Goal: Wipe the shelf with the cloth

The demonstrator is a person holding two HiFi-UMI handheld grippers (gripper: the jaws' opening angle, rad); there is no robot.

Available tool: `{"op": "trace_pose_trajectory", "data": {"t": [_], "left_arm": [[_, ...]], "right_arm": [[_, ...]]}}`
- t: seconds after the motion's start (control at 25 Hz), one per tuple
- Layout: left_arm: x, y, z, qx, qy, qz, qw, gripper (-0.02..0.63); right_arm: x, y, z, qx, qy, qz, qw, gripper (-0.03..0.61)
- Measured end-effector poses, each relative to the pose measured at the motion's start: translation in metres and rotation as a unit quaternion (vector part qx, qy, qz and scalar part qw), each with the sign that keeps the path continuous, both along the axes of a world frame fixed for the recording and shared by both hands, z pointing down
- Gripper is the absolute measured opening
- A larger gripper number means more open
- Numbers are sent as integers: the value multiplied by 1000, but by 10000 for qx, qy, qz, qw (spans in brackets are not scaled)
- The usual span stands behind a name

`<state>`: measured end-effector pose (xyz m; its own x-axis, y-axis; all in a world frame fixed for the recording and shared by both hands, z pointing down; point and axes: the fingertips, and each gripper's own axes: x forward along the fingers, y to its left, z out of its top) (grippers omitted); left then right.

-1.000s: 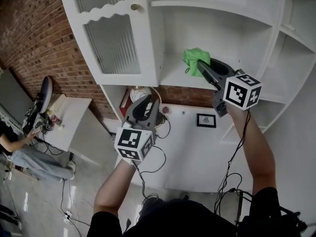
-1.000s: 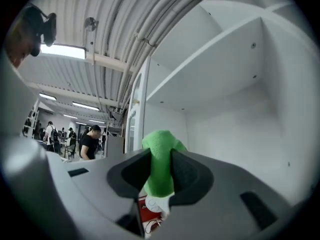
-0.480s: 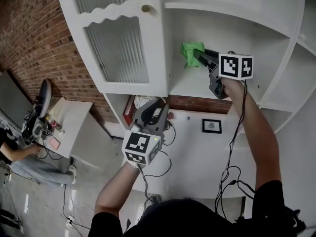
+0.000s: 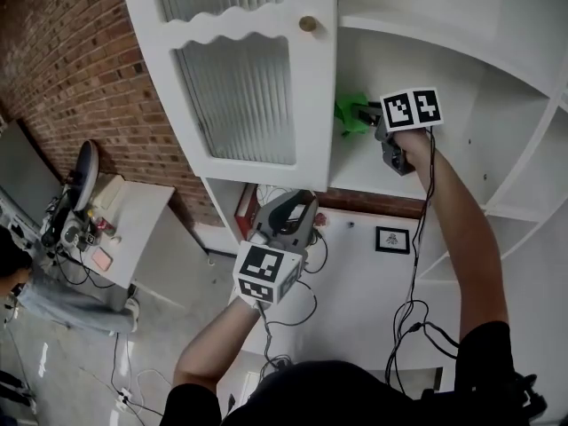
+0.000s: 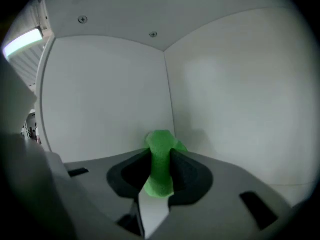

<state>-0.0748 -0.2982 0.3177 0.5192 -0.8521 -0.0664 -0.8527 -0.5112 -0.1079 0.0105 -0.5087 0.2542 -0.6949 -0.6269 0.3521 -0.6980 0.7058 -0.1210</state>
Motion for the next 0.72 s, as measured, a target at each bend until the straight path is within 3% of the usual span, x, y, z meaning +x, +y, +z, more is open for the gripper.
{"op": "trace_pose_trajectory", "data": {"t": [0.28,0.48,0.72], "left_arm": [[-25,-7,13,-139,11,-194,9997,80],[-33,-10,21,-230,43,-272,9994,80],[-21,-11,28,-282,27,-119,9995,78]], "right_arm": [[-6,-32,38,-507,941,199,9941,97],[0,-42,48,-469,1552,361,9861,97],[20,-44,52,-379,1852,579,9803,97]]}}
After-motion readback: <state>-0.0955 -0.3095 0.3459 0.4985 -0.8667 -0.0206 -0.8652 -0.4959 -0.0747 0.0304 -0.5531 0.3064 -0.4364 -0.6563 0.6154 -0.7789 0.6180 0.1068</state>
